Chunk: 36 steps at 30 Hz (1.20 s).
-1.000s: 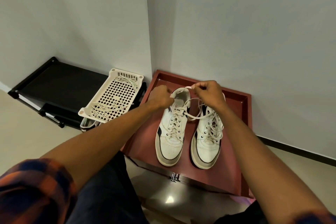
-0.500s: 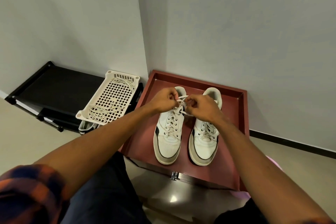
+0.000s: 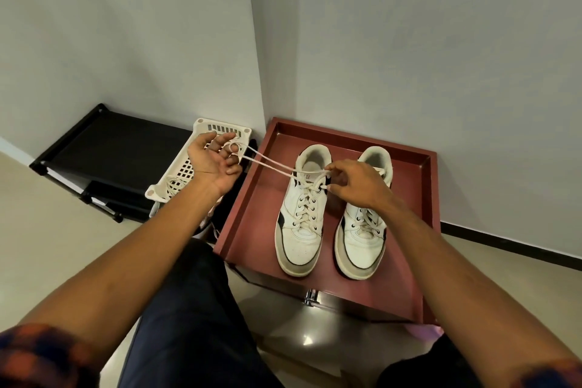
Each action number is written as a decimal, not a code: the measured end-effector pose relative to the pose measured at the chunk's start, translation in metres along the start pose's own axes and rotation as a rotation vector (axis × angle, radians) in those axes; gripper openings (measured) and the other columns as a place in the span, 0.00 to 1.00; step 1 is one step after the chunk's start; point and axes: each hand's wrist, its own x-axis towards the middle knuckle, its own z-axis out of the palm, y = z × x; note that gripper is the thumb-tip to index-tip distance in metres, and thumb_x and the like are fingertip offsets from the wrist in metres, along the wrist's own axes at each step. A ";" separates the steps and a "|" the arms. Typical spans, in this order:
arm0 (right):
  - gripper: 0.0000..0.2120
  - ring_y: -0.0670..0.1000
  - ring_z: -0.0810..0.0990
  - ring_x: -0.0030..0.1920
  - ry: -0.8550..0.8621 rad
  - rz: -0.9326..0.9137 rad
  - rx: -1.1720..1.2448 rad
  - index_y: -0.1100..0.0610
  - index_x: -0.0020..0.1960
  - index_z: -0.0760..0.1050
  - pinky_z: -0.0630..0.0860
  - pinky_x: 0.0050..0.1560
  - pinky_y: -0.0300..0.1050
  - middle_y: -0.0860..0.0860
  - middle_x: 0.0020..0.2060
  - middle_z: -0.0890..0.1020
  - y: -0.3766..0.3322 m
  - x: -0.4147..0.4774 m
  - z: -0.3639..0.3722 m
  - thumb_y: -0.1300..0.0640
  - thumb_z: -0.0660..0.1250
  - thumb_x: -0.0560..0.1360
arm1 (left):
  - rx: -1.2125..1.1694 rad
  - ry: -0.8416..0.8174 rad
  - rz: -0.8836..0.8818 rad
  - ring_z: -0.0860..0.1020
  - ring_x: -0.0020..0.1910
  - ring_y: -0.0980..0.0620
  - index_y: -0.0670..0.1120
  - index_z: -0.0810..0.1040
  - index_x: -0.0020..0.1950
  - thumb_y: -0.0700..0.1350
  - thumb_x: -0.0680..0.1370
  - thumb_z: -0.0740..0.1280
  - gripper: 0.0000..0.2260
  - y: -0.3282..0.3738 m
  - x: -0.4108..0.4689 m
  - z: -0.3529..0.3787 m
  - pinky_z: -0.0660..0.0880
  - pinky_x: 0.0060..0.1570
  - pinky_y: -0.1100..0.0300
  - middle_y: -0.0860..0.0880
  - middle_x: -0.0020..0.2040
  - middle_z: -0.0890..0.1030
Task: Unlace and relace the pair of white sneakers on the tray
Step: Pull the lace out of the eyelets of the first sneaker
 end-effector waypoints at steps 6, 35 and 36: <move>0.06 0.44 0.81 0.41 0.051 -0.004 0.058 0.46 0.49 0.82 0.81 0.46 0.51 0.41 0.37 0.83 -0.008 0.003 0.003 0.54 0.74 0.72 | 0.813 0.335 0.074 0.68 0.28 0.54 0.46 0.76 0.45 0.48 0.76 0.68 0.06 -0.015 0.005 -0.034 0.62 0.26 0.63 0.49 0.38 0.73; 0.13 0.53 0.79 0.43 0.048 -0.325 -0.201 0.57 0.51 0.82 0.72 0.44 0.45 0.51 0.44 0.81 -0.022 0.008 0.013 0.53 0.75 0.69 | 1.389 -0.110 -0.028 0.73 0.18 0.54 0.39 0.79 0.36 0.38 0.71 0.76 0.08 -0.060 0.018 0.087 0.67 0.21 0.64 0.46 0.22 0.78; 0.14 0.55 0.80 0.44 0.056 -0.336 -0.221 0.58 0.53 0.83 0.73 0.44 0.46 0.53 0.44 0.81 -0.024 0.009 0.015 0.54 0.75 0.70 | 1.378 -0.112 -0.038 0.72 0.17 0.54 0.39 0.78 0.35 0.37 0.71 0.75 0.08 -0.059 0.017 0.086 0.67 0.20 0.64 0.46 0.22 0.77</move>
